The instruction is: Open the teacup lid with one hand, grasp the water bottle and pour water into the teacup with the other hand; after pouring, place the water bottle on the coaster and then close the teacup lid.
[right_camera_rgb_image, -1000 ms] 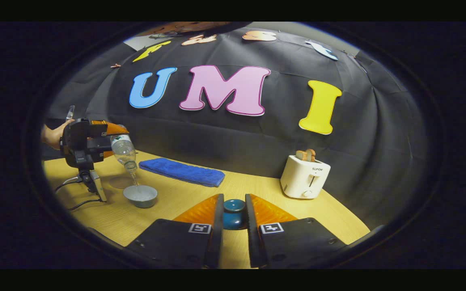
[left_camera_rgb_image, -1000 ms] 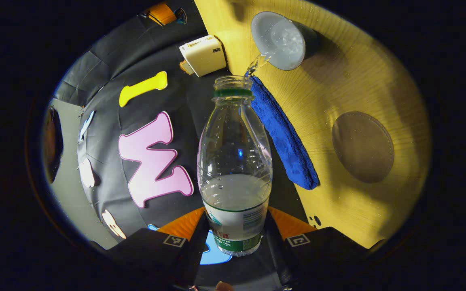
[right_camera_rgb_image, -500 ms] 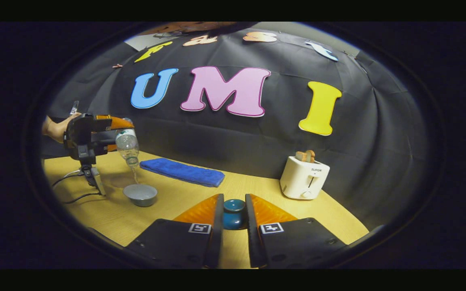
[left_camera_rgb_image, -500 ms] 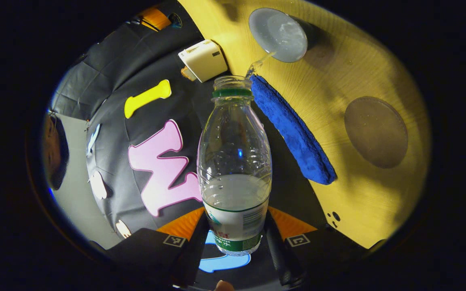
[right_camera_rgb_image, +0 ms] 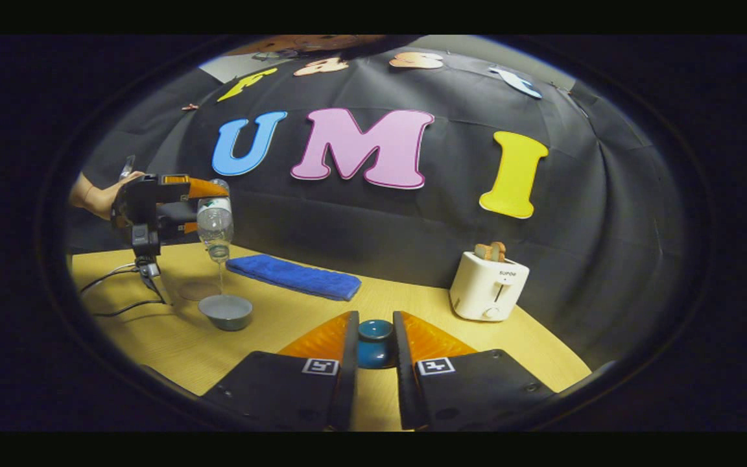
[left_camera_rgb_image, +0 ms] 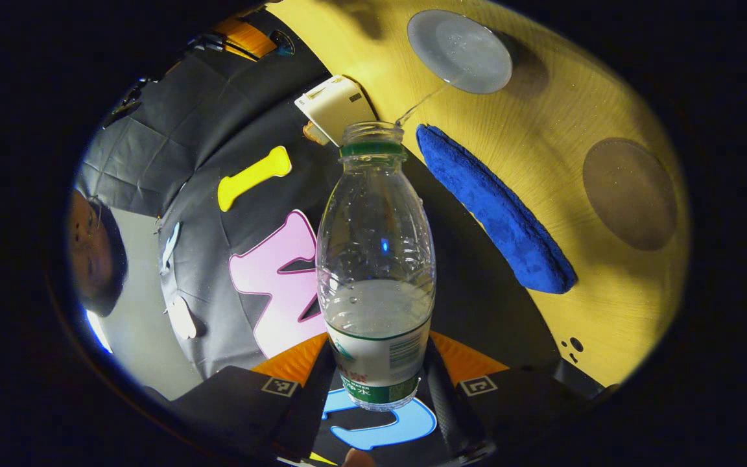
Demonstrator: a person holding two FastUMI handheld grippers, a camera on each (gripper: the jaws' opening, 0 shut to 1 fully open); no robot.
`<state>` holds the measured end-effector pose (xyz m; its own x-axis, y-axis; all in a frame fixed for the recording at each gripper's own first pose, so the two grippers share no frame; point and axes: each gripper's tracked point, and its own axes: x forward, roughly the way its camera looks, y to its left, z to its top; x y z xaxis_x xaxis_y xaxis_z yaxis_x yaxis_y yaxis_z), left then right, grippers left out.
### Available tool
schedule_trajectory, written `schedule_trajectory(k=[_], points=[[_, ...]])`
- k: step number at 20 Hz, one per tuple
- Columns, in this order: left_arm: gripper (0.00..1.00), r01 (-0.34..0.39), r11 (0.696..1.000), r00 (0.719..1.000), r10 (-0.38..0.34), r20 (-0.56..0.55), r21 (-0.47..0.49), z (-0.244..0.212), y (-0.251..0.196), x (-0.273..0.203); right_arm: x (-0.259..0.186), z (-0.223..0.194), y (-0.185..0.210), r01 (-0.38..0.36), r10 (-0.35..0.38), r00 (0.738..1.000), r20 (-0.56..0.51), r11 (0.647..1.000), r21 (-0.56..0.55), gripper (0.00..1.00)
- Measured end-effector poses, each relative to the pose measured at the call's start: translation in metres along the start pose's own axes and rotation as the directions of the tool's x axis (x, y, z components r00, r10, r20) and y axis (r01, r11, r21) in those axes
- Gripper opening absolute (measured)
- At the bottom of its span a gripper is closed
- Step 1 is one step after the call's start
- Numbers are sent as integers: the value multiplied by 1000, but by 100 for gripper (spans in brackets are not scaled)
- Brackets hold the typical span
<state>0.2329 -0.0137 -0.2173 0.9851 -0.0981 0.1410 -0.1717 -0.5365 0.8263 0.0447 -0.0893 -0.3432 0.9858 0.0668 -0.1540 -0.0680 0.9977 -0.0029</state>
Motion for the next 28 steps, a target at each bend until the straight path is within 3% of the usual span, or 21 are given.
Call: schedule_trajectory(k=[2,3,5,9,11,12,14,15,16,18,19,20,22,23,24,25,26,27,28], points=[[75,-7,1000,1000,7,7,2,1,3,0,0,0,0,2,-2,1000,1,1000,1,34],[75,-7,1000,1000,7,8,1,1,3,1,0,0,0,3,-3,1000,1,1000,-1,29],[75,-3,1000,1000,3,9,-3,2,2,1,1,-1,0,2,-2,1000,-1,1000,-1,34],[75,9,1000,1000,-9,2,-14,1,-1,1,1,-1,1,4,-4,1000,-2,1000,5,34],[75,24,998,1000,-25,-9,-56,-1,-3,1,2,0,2,6,-6,1000,-1,1000,7,34],[75,31,996,999,-32,-12,-86,-1,-4,1,2,0,3,7,-7,1000,-2,1000,7,24],[75,40,989,999,-43,-15,-143,-1,-2,0,3,0,3,8,-8,1000,-4,1000,5,24],[75,51,982,998,-55,-20,-180,-1,-3,0,3,0,4,8,-8,1000,-6,1000,5,34],[75,73,965,996,-83,-29,-253,-3,-7,-3,3,1,4,10,-10,1000,-5,1000,6,24],[75,116,899,988,-147,-40,-421,-5,-17,-7,5,1,6,12,-12,1000,-4,1000,8,29],[74,138,821,980,-196,-46,-554,-6,-25,-15,6,0,7,14,-14,1000,-7,1000,8,24],[75,142,723,970,-236,-49,-676,-7,-29,-22,8,0,10,12,-12,1000,-11,1000,9,24],[75,137,551,952,-304,-45,-823,-8,-41,-30,9,0,14,9,-9,1000,-13,1000,9,24],[75,117,428,941,-335,-37,-896,-6,-46,-34,9,1,17,7,-7,1000,-13,1000,7,29],[75,80,268,936,-352,-20,-960,-7,-47,-37,11,2,19,5,-5,1000,-13,1000,7,34],[75,54,174,936,-352,-10,-983,-6,-46,-37,11,3,22,2,-2,1000,-13,1000,7,24],[75,28,47,938,-348,10,-998,-8,-42,-39,12,3,25,0,1,1000,-13,1000,6,24],[75,12,-52,939,-344,29,-999,-7,-42,-39,12,4,26,-1,2,1000,-13,1000,7,34],[75,-10,-182,940,-336,52,-983,0,-44,-39,13,4,29,-4,4,1000,-14,1000,10,29]])
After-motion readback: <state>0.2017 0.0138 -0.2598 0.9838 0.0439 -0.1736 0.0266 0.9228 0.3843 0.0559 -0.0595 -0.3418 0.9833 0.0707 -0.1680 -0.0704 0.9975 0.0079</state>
